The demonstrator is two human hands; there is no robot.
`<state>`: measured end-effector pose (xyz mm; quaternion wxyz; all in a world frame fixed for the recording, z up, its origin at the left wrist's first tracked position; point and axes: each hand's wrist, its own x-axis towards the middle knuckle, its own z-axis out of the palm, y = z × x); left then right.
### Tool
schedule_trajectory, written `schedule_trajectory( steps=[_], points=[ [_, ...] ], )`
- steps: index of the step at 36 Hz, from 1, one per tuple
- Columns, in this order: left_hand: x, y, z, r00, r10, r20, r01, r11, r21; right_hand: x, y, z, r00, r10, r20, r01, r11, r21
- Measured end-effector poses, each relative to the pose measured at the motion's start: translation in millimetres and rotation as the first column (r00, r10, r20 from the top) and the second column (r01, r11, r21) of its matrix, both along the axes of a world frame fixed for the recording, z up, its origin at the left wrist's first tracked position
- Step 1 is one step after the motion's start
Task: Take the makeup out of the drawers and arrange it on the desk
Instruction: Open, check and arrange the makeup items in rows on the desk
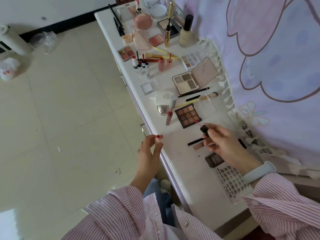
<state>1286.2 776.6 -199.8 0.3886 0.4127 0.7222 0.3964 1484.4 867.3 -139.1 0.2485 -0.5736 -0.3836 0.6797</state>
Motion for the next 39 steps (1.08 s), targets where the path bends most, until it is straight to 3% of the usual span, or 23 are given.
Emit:
schedule_trajectory(
  steps=[2,5,10,15,22,27,39],
  points=[
    [6,6,4,0.997,0.072,0.015,-0.072,0.997,0.029,-3,-5,-8,0.997,-0.020,-0.077,0.012,0.995,-0.104],
    [16,14,9,0.994,0.102,0.040,-0.105,0.992,0.074,-14,-11,-15,0.999,0.043,-0.032,-0.045,0.997,-0.069],
    [21,20,3,0.992,0.125,-0.003,-0.124,0.986,0.114,-29,-12,-23,0.939,0.221,0.262,-0.289,0.923,0.254],
    [19,29,-2,0.982,0.150,-0.117,-0.136,0.984,0.118,-37,-7,-40,0.823,0.089,0.562,-0.421,0.759,0.496],
    [18,37,-7,0.969,0.101,-0.225,-0.065,0.985,0.162,-48,-5,-50,0.709,0.060,0.702,-0.525,0.709,0.470],
    [20,39,-6,0.975,0.111,-0.193,-0.078,0.982,0.173,-51,1,-59,0.622,0.048,0.782,-0.613,0.651,0.448],
    [20,32,-11,0.964,0.095,-0.248,-0.072,0.992,0.101,-37,1,-48,0.601,0.035,0.798,-0.643,0.614,0.458]
  ],
)
